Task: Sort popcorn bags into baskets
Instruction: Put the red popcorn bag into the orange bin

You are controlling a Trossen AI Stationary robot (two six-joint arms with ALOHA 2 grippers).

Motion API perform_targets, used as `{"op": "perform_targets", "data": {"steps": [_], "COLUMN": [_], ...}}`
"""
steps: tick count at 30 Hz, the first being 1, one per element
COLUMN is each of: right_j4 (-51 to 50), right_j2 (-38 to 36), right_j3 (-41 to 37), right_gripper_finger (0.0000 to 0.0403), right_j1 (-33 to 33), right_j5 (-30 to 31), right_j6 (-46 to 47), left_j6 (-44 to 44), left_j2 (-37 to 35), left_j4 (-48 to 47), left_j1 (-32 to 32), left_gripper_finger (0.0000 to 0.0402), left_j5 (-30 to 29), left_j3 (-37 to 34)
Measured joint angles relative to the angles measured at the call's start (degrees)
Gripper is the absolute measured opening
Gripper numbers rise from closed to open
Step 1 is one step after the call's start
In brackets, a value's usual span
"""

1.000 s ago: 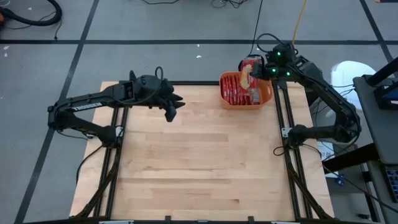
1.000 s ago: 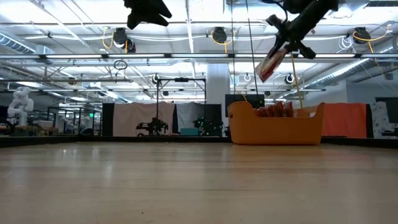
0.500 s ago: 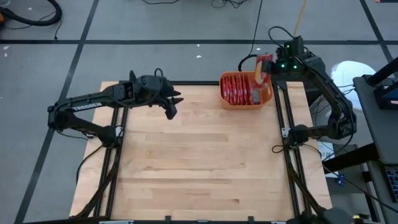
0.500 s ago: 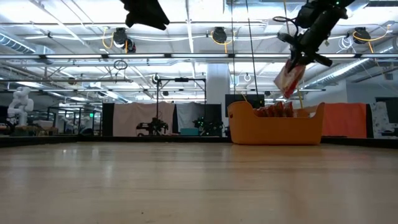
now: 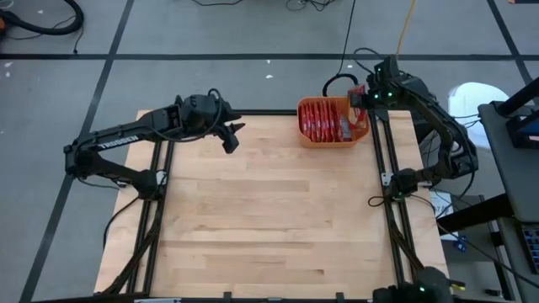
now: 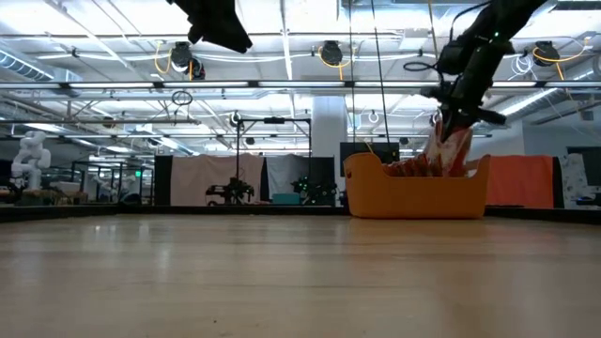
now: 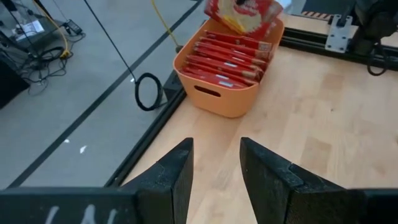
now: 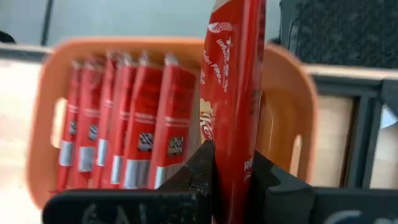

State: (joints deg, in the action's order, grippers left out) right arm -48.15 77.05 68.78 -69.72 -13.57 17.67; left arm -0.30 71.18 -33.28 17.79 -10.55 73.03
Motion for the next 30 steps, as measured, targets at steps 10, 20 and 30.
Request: {"op": "perform_targets", "data": {"steps": [10, 20, 30], "right_j4": [0.36, -0.41, -5.67], "right_j2": [3.14, 6.55, 4.13], "right_j3": [-1.65, -1.65, -1.65], "right_gripper_finger": [0.0029, 0.003, 0.003], "right_j1": [3.91, 5.7, 6.45], "right_j5": [0.5, 1.13, -0.09], "right_j6": [0.21, 1.14, 4.17], "left_j6": [-1.88, -2.38, -6.48], "left_j2": [0.02, 0.02, 0.02], "left_j4": [0.02, 0.02, 0.04], "left_j1": [0.15, 0.15, 0.1], "left_gripper_finger": [0.0136, 0.0136, 0.0136], "left_j5": [0.12, 0.12, 0.14], "left_j3": [0.0, 0.0, 0.0]}}
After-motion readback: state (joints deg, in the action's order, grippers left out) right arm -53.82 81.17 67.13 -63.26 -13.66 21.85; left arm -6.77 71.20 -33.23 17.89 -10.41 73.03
